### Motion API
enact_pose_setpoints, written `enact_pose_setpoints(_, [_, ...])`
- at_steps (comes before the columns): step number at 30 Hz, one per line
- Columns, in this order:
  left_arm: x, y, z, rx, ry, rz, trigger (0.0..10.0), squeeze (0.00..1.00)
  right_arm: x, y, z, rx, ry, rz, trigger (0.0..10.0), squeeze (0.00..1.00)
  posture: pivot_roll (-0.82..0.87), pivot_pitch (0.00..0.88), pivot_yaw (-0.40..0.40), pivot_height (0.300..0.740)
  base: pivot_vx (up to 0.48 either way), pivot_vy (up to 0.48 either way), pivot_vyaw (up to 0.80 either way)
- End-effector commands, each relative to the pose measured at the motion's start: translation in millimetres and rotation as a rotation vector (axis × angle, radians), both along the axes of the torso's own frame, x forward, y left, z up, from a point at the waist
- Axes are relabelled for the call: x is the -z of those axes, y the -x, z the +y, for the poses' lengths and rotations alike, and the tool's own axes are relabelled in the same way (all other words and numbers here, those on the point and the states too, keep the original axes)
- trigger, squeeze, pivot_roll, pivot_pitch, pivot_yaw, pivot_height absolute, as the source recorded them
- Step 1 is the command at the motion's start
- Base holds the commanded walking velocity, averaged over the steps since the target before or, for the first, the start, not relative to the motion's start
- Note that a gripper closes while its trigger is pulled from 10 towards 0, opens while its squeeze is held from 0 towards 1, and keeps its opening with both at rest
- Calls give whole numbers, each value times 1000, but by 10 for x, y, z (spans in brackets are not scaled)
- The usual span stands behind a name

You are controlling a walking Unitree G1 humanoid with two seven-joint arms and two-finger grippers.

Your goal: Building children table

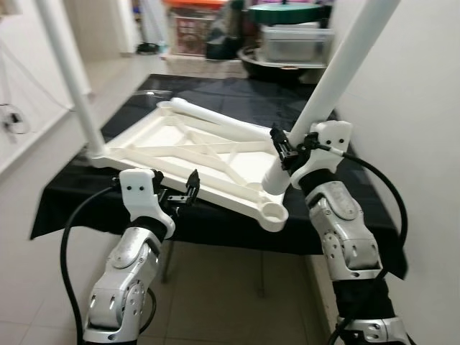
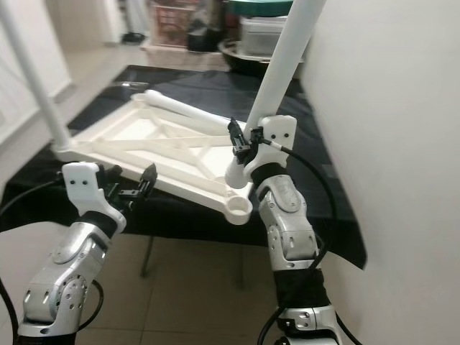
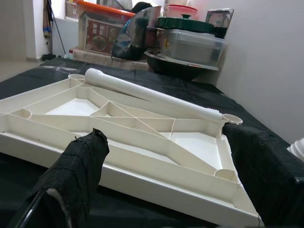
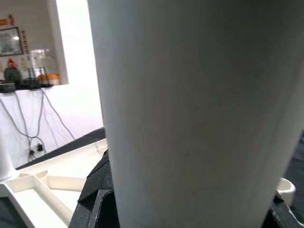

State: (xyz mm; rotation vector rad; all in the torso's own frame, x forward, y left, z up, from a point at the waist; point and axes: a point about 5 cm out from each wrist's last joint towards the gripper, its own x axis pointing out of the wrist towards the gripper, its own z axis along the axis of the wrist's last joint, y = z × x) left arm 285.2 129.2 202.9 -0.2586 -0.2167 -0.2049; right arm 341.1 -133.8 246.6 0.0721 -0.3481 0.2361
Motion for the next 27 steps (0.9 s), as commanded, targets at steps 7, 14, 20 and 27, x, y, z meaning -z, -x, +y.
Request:
enact_pose_setpoints(7, [39,25,68,-44,-6,26,10000,0,74,16,-43,24,-4,15,10000,0,65,31,-34,740,39,0,0])
enact_pose_setpoints(14, [46,3,124,-68,2,32,10000,0,102,18,-48,26,-7,26,10000,0,62,34,-32,740,284,0,0])
enact_pose_setpoints(20, [45,-14,146,-80,21,40,10000,0,113,26,-34,21,16,24,10000,0,61,36,-34,740,282,0,0])
enact_pose_setpoints(27, [47,-22,153,-82,29,49,10000,0,114,23,-36,24,8,26,10000,0,63,38,-36,740,110,0,0])
